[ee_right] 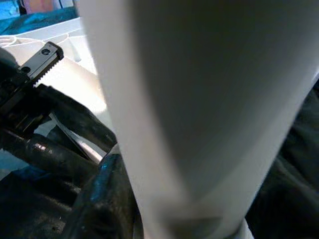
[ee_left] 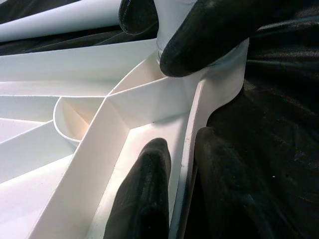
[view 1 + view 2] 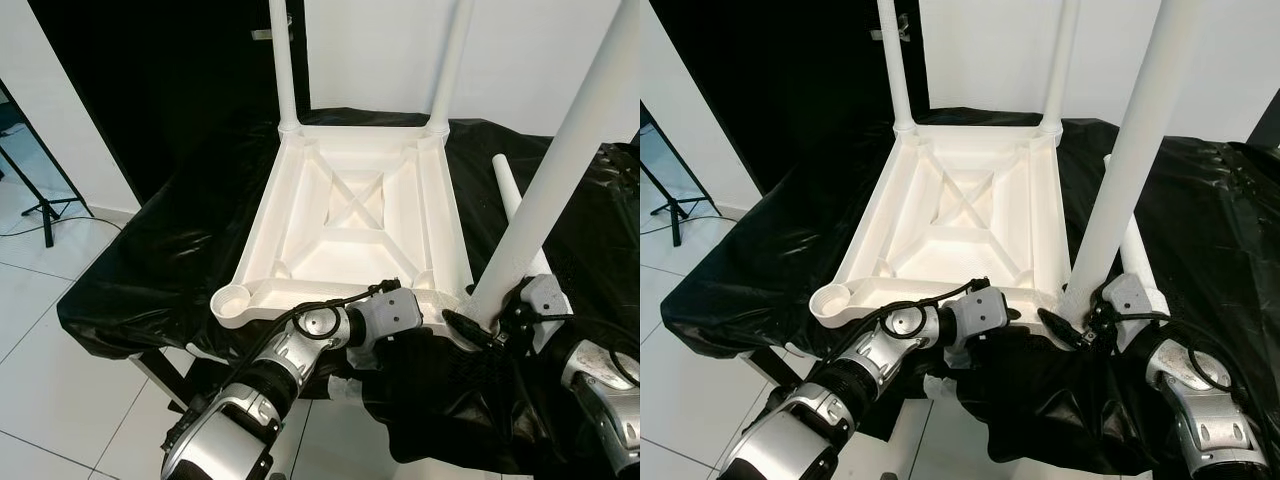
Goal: Building children table
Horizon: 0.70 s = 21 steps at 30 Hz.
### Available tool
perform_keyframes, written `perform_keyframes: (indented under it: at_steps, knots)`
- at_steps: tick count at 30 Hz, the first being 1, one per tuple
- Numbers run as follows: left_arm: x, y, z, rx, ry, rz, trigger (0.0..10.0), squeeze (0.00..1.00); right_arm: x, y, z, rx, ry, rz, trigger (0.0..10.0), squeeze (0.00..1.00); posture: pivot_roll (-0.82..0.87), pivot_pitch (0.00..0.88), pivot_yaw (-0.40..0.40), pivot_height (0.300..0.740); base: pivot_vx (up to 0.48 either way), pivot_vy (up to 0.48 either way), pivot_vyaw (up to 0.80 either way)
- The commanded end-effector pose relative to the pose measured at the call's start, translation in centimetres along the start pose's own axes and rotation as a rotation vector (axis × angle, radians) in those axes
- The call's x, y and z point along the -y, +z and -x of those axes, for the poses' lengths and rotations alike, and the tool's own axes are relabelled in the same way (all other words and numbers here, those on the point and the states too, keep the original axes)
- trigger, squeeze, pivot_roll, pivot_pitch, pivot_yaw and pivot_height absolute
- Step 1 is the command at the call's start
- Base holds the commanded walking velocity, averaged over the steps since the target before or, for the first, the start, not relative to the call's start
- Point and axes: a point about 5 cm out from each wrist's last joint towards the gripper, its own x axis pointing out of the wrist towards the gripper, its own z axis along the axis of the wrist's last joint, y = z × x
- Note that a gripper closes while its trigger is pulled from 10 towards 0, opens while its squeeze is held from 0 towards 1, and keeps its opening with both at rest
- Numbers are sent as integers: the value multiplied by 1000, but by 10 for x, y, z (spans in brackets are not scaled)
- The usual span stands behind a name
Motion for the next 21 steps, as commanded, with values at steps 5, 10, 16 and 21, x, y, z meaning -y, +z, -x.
perform_keyframes:
  at_steps: [5,10,16,21]
  knots:
    - [25,-46,9,-195,-37,94,10000,0,-48,-14,-29,39,-47,-128,0,0,206,0,13,740,0,0,0]
    - [23,-48,14,-199,-33,91,10000,0,-59,-20,-37,88,-259,-221,0,0,243,0,12,740,0,0,0]
    - [23,-49,16,-202,-23,97,10000,0,-38,-34,-27,85,-673,-322,0,0,247,0,3,740,0,0,0]
    - [26,-50,15,-200,-25,102,10000,0,-30,-25,-27,115,-728,-294,10000,0,239,0,1,740,0,0,0]
